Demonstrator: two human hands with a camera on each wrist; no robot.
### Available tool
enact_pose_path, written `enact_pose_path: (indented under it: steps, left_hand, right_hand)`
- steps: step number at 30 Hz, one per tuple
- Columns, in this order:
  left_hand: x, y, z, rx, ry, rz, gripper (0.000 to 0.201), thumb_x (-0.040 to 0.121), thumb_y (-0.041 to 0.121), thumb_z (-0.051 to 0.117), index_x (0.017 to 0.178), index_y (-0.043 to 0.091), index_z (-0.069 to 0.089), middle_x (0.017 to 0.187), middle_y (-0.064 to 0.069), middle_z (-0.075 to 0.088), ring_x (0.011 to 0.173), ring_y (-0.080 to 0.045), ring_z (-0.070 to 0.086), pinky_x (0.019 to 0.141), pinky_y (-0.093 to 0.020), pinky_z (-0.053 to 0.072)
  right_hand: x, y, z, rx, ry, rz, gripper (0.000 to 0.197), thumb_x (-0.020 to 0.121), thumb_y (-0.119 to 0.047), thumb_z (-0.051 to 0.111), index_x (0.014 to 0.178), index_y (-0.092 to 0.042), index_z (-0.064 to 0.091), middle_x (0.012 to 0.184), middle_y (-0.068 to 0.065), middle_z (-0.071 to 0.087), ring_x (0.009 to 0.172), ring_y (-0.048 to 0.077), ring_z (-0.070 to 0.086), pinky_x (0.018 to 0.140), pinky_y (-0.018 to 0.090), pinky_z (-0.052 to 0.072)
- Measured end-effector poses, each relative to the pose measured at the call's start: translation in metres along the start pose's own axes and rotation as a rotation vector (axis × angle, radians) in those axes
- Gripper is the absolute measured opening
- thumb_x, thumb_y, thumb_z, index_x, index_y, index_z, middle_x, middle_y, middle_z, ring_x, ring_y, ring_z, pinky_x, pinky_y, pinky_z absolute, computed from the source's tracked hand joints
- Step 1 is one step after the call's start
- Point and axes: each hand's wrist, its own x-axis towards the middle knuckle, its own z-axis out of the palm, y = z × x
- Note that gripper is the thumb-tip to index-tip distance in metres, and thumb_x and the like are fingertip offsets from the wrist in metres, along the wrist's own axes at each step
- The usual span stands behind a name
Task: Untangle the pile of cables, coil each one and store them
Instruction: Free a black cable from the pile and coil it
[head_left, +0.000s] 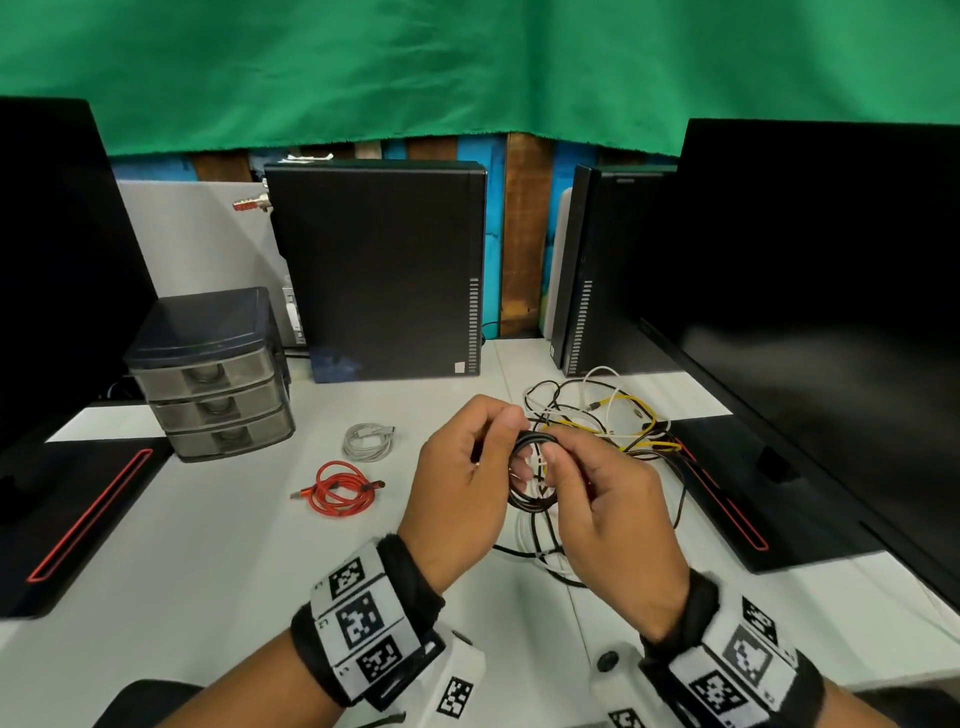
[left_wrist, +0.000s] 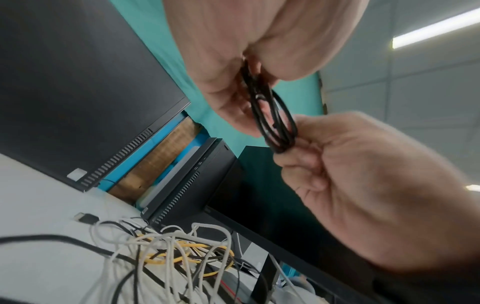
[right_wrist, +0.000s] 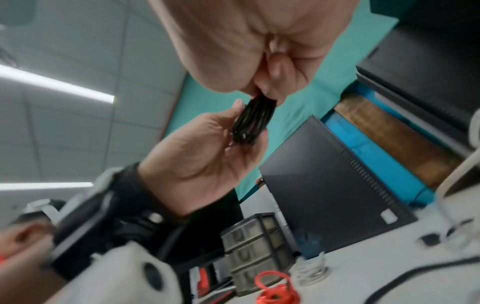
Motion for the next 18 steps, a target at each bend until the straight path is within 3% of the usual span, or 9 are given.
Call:
enact_pose_path:
  steps: [3, 5, 9, 11, 13, 15, 18]
  left_hand:
    - [0.006, 0.001, -0.008, 0.004, 0.052, -0.064, 0.026, 0.102, 0.028, 0.05, 0.087, 0.015, 0.068, 0.081, -0.001, 0.07, 0.08, -0.016, 0.067, 0.073, -0.024, 0.055]
    - [0.01, 0.004, -0.011, -0.088, 0.04, -0.183, 0.029, 0.102, 0.026, 0.051, 0.085, 0.011, 0.069, 0.077, -0.003, 0.071, 0.073, -0.017, 0.068, 0.067, -0.021, 0.055]
    - [0.012, 0.004, -0.016, -0.156, -0.188, -0.348, 0.029, 0.096, 0.029, 0.061, 0.086, 0.008, 0.076, 0.064, -0.007, 0.064, 0.055, -0.019, 0.058, 0.058, -0.028, 0.05]
    - [0.01, 0.003, -0.017, -0.153, -0.262, -0.37, 0.028, 0.092, 0.032, 0.065, 0.086, 0.009, 0.079, 0.062, -0.008, 0.062, 0.055, -0.019, 0.051, 0.057, -0.026, 0.046]
    - [0.009, 0.002, -0.017, -0.174, -0.245, -0.389, 0.029, 0.088, 0.036, 0.069, 0.086, 0.009, 0.08, 0.063, -0.01, 0.061, 0.054, -0.017, 0.047, 0.057, -0.025, 0.044]
    - [0.009, 0.001, -0.015, -0.201, -0.18, -0.393, 0.026, 0.086, 0.034, 0.072, 0.086, 0.009, 0.08, 0.066, -0.013, 0.063, 0.051, -0.017, 0.048, 0.056, -0.026, 0.045]
    - [0.008, -0.001, -0.013, -0.254, -0.022, -0.401, 0.023, 0.081, 0.026, 0.079, 0.083, 0.004, 0.07, 0.066, -0.017, 0.068, 0.044, -0.019, 0.056, 0.051, -0.028, 0.05]
  right_hand:
    - [0.006, 0.01, -0.007, -0.109, -0.065, -0.227, 0.021, 0.101, -0.016, 0.051, 0.112, -0.008, 0.067, 0.087, 0.001, 0.065, 0.074, 0.02, 0.061, 0.065, 0.039, 0.052]
    - [0.008, 0.015, -0.012, -0.21, -0.149, -0.342, 0.023, 0.101, -0.015, 0.051, 0.115, -0.005, 0.066, 0.084, 0.003, 0.059, 0.068, 0.024, 0.056, 0.058, 0.04, 0.051]
    - [0.004, 0.01, -0.014, -0.369, -0.254, -0.489, 0.021, 0.091, -0.003, 0.056, 0.11, -0.008, 0.063, 0.083, 0.003, 0.055, 0.062, 0.025, 0.051, 0.05, 0.039, 0.048]
    - [0.001, 0.007, -0.011, -0.357, -0.251, -0.506, 0.021, 0.094, -0.008, 0.052, 0.109, -0.007, 0.066, 0.088, 0.004, 0.06, 0.064, 0.025, 0.055, 0.052, 0.038, 0.05]
    - [0.0, 0.005, -0.009, -0.326, -0.213, -0.494, 0.022, 0.097, -0.012, 0.05, 0.109, -0.005, 0.068, 0.088, 0.002, 0.06, 0.064, 0.022, 0.053, 0.052, 0.034, 0.049]
    - [-0.001, 0.005, -0.007, -0.278, -0.177, -0.446, 0.024, 0.099, -0.014, 0.05, 0.11, -0.005, 0.068, 0.083, 0.001, 0.056, 0.062, 0.019, 0.049, 0.052, 0.032, 0.047]
    - [0.0, 0.007, -0.005, -0.173, -0.126, -0.329, 0.026, 0.101, -0.018, 0.05, 0.116, -0.006, 0.068, 0.08, 0.002, 0.056, 0.063, 0.021, 0.052, 0.055, 0.038, 0.049]
